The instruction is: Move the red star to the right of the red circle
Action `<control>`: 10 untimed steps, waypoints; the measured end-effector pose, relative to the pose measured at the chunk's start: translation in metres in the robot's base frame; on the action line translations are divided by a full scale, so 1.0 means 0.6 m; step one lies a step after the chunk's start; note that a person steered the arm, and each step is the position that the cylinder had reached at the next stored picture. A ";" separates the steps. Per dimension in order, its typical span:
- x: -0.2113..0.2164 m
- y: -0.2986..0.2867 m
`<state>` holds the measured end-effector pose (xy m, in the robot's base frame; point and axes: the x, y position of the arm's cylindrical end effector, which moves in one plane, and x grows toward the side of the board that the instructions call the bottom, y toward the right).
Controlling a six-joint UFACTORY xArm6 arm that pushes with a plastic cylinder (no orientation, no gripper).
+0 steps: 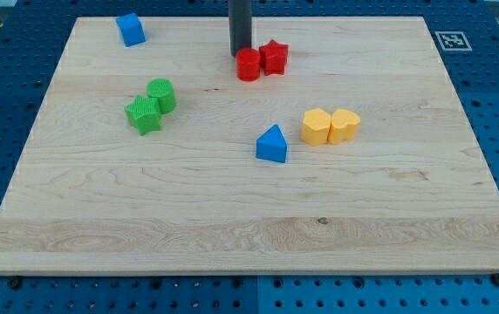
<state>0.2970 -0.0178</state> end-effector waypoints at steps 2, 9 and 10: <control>0.002 0.000; 0.011 0.066; 0.005 0.145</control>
<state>0.3000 0.0692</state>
